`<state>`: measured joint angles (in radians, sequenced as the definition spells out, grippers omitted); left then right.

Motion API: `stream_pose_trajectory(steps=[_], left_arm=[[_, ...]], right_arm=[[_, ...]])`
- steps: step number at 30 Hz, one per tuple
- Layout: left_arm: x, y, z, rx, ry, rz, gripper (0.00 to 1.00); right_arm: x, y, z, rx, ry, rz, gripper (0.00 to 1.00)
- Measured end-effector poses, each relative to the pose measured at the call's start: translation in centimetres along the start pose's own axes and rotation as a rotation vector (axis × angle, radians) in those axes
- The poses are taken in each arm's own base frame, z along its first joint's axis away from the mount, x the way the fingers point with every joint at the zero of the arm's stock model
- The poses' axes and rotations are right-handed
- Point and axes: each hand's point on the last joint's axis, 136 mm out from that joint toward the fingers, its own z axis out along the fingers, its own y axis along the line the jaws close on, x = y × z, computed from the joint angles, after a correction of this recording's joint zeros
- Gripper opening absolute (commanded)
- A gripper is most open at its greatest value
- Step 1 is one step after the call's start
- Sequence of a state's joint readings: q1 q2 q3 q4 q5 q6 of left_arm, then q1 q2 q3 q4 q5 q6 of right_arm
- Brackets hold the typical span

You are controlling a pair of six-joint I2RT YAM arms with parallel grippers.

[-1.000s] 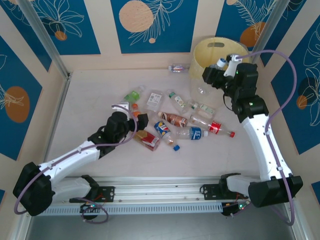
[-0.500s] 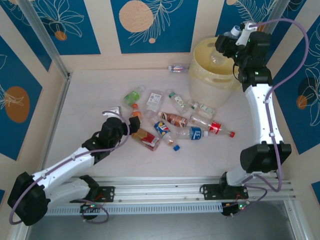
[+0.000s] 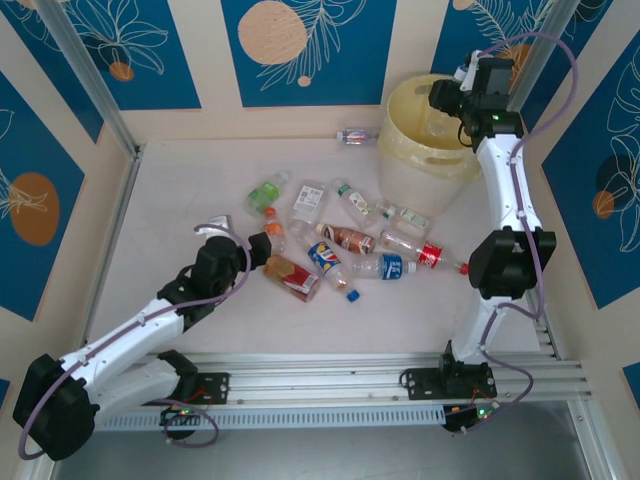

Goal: Put the plastic bottles in the bin

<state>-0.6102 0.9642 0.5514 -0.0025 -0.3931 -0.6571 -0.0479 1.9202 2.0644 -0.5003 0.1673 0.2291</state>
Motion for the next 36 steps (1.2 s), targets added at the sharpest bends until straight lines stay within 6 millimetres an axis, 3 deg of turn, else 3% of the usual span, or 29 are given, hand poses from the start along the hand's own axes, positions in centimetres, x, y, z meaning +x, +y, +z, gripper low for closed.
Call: stream_pose_trajectory(steps=[8,13,16,29,36], left_arm=[[0.2,0.1,0.2,0.000,0.009,-0.013,1.00],[0.3,0.3,0.2,-0.004,0.017,-0.024,1.00],[0.5,0.3,0.3,-0.006,0.021,-0.026,1.00],[1.0,0.9,0.6,-0.021,0.037,-0.046,1.00],[1.9,1.2,1.1,-0.024,0.069,-0.047,1.00]], right_arm=[[5.4,-1.7,3.8,0.069,0.191,-0.038,0.44],[9.0,-1.8,5.2,0.086,0.303,-0.064,0.56],[10.1,-1.6,5.5,0.087,0.343,-0.069,0.64],[9.1,-0.3,4.9,0.050,0.328,-0.035,0.93],[6.9,0.6,1.8,0.024,0.269,-0.017,1.00]])
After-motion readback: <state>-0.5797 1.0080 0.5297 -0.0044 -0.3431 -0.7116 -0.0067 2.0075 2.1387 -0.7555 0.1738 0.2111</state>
